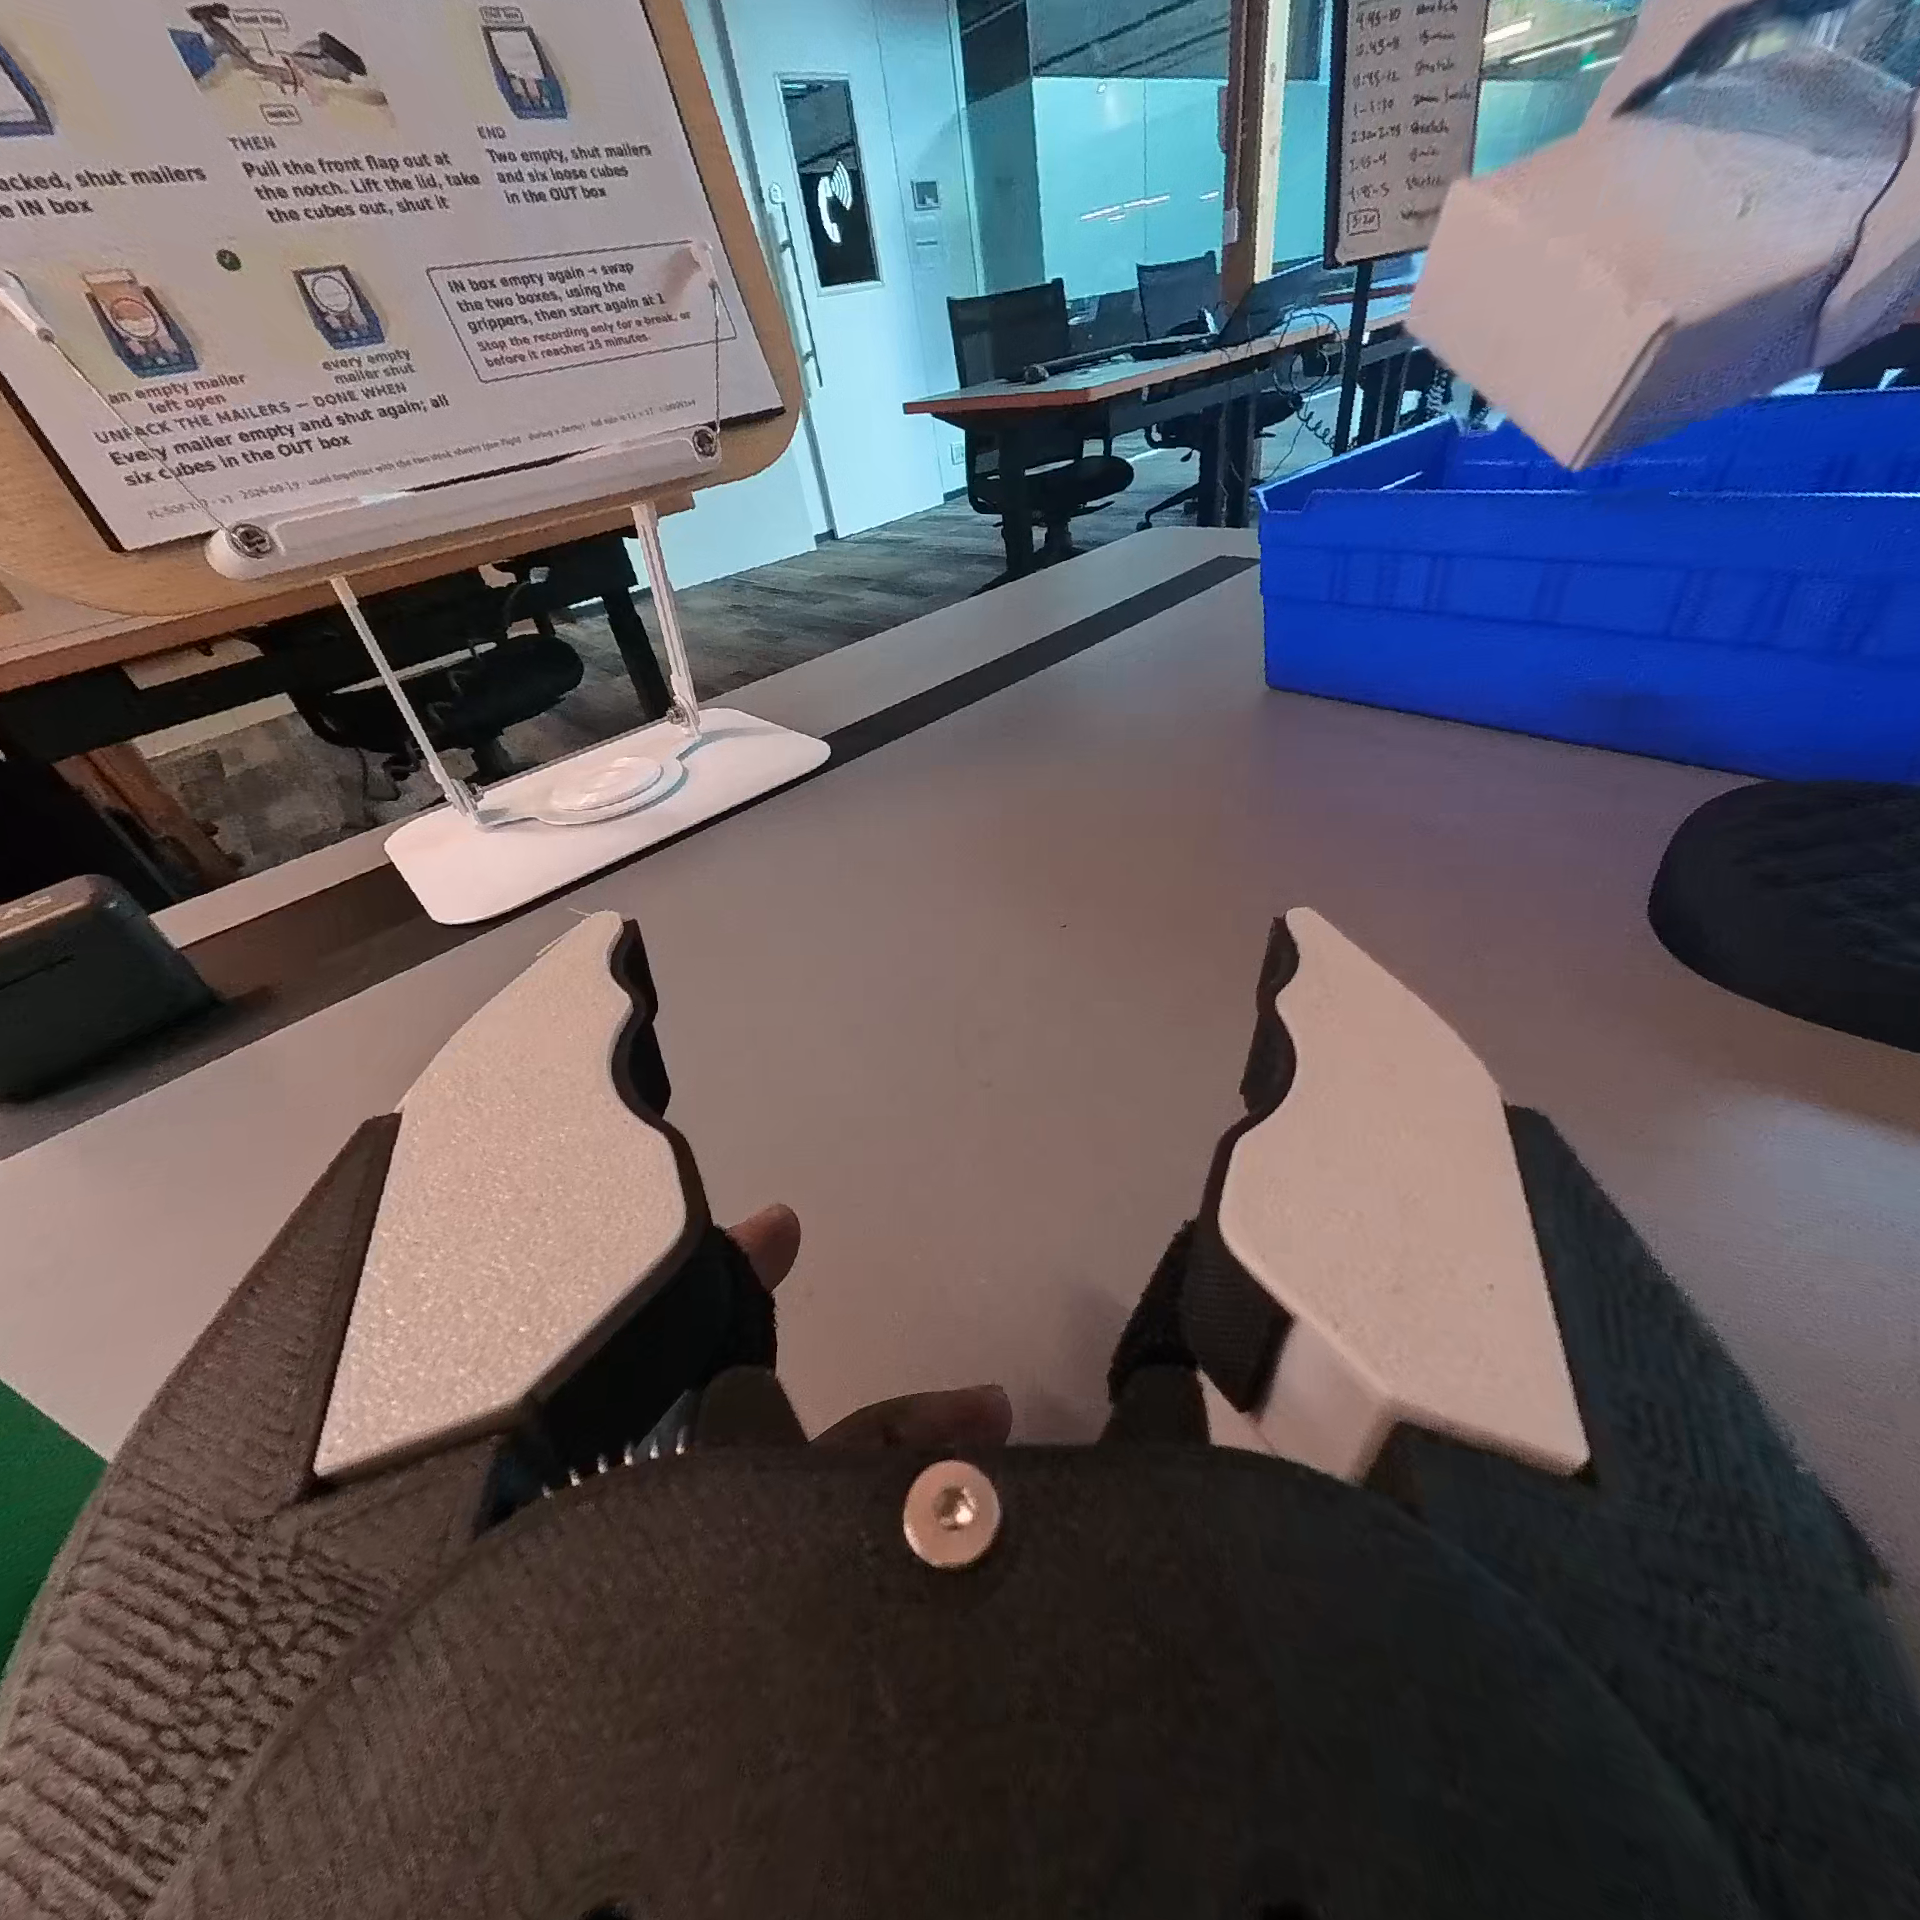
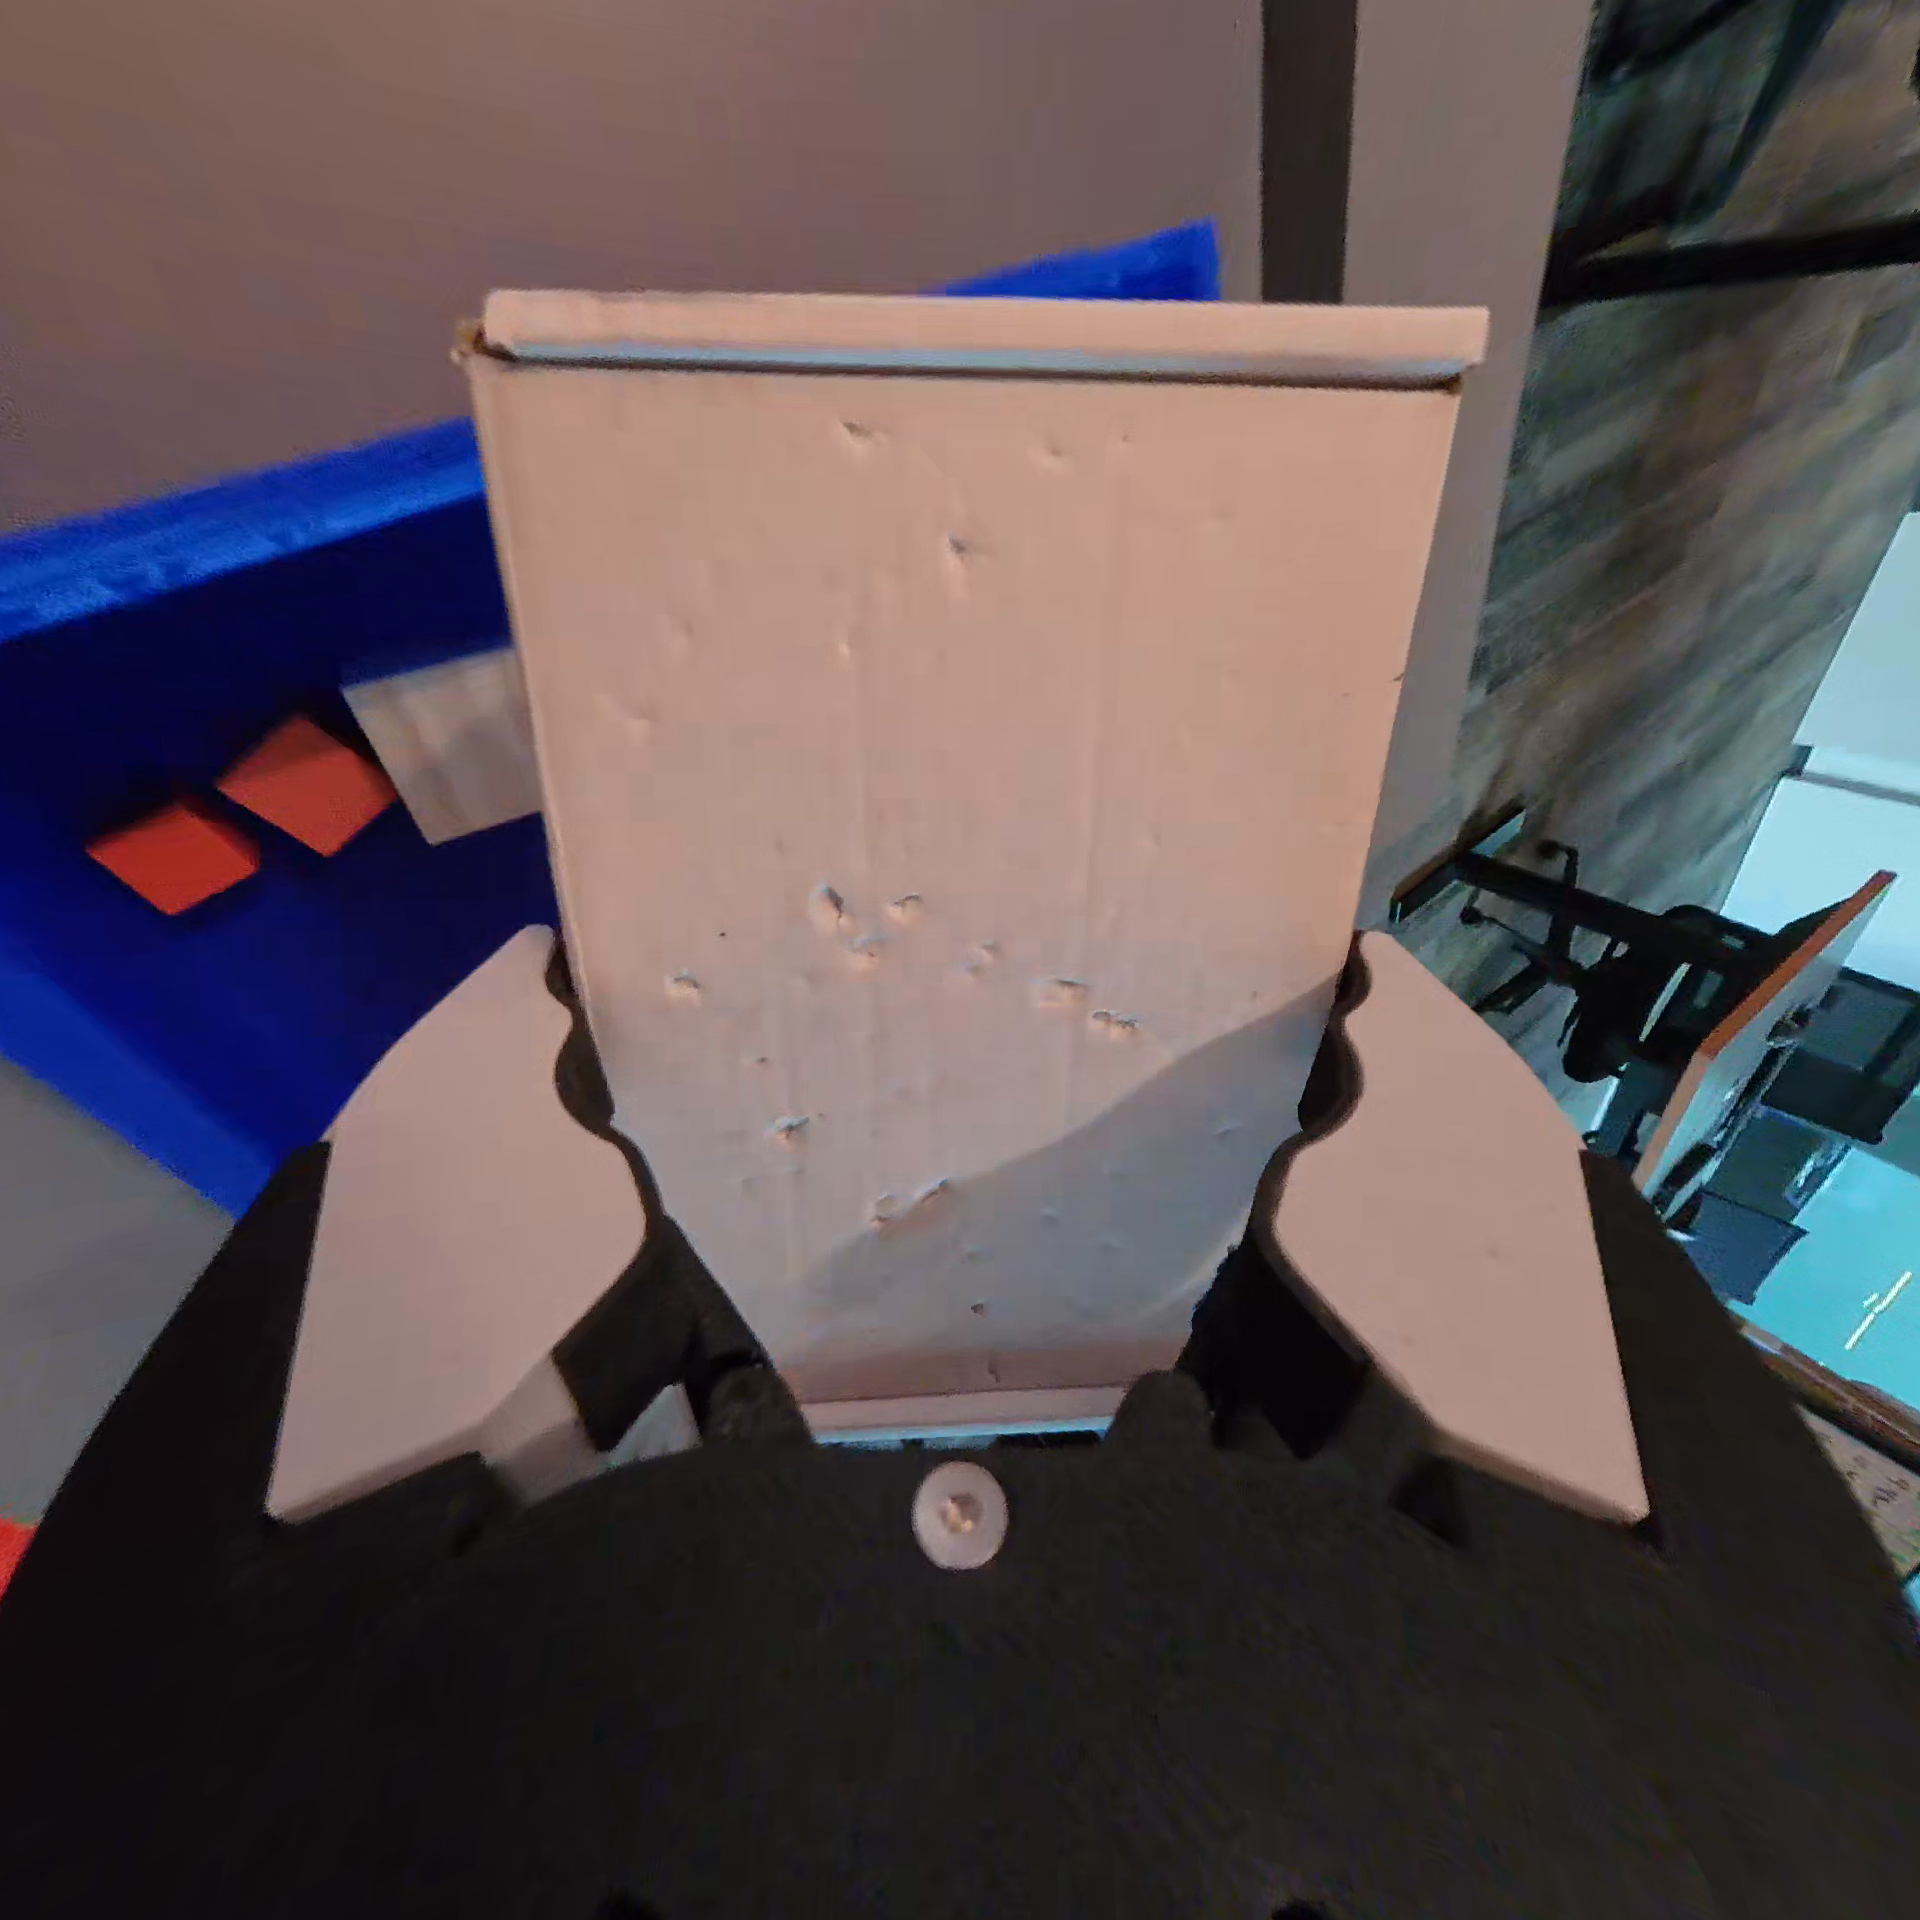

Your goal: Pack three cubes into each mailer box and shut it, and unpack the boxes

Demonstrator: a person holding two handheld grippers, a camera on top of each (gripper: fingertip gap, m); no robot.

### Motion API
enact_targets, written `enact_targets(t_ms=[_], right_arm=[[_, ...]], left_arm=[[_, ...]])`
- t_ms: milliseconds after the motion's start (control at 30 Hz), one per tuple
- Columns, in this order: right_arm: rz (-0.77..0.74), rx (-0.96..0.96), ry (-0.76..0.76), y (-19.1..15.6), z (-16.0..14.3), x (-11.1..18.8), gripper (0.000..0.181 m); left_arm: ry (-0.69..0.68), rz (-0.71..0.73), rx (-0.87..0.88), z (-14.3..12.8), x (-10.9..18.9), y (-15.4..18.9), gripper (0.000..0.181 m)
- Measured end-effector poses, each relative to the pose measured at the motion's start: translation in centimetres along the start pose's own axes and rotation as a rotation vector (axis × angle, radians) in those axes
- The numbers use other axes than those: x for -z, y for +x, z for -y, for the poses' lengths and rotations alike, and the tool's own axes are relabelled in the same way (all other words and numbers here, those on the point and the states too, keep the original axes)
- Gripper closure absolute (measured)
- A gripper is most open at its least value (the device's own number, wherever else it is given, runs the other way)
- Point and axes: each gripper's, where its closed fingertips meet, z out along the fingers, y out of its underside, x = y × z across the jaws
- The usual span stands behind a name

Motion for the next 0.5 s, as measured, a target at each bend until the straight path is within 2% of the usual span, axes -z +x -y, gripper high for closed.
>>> enact_targets(t_ms=[300,500], right_arm=[[0.049,0.077,-0.074,-1.4,-2.2,-7.3,0.049],[0.103,0.129,-0.109,-2.4,-2.3,-10.2,0.049]], left_arm=[[-0.001,-0.004,-0.004,-0.1,0.0,0.1,0.072],[-0.004,-0.007,-0.006,-0.1,-0.1,0.1,0.072]])
